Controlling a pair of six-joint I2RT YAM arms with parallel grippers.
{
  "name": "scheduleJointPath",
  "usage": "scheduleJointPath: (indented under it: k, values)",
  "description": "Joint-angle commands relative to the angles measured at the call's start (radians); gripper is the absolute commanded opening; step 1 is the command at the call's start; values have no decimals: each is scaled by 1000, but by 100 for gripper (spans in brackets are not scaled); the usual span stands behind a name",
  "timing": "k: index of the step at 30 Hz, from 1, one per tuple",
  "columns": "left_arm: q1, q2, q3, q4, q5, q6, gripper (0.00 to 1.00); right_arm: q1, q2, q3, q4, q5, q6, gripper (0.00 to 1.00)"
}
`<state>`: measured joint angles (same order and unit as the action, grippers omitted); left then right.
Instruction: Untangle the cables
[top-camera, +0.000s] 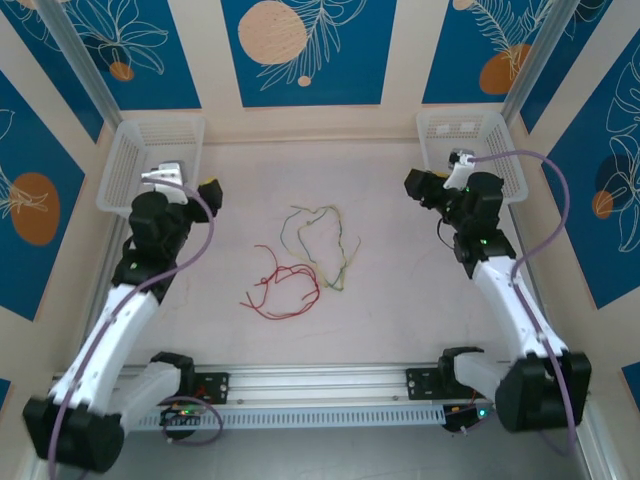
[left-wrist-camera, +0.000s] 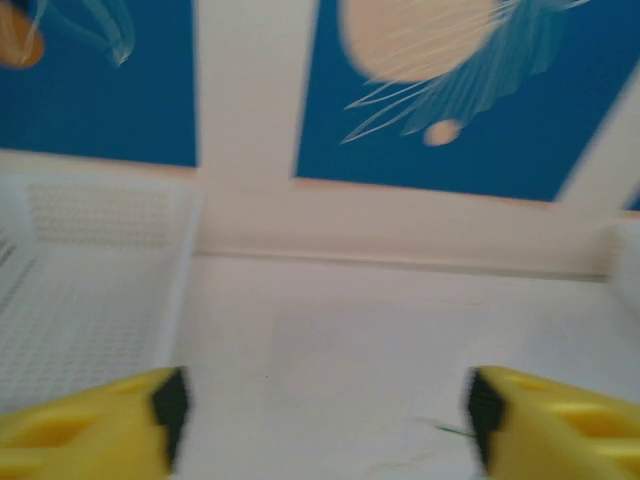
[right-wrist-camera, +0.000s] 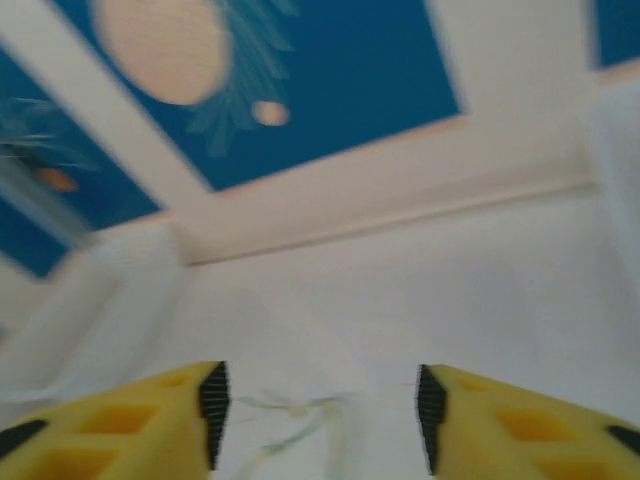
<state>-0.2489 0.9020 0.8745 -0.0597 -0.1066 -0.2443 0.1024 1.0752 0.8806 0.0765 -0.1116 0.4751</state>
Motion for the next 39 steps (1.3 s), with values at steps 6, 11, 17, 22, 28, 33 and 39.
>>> scheduleJointPath:
  k: [6,11,17,22,28,33,39]
  values:
    - [-174,-65,-35,-684,69,-230,40,654,79,131,-553,27,-47,39]
    - [-188,27,-78,-755,122,-302,32,812,227,133,-539,115,26,24]
    - [-215,119,-170,-637,181,-327,41,899,469,278,-688,320,12,20]
    - [-241,201,-180,-552,251,-330,51,887,593,360,-728,349,66,22]
    - [-296,300,-176,-489,275,-328,53,842,648,382,-736,344,143,28]
    - [-334,378,-164,-446,227,-328,51,830,619,349,-713,368,148,32]
    - [-339,489,-170,-370,211,-334,45,818,634,326,-698,335,157,33]
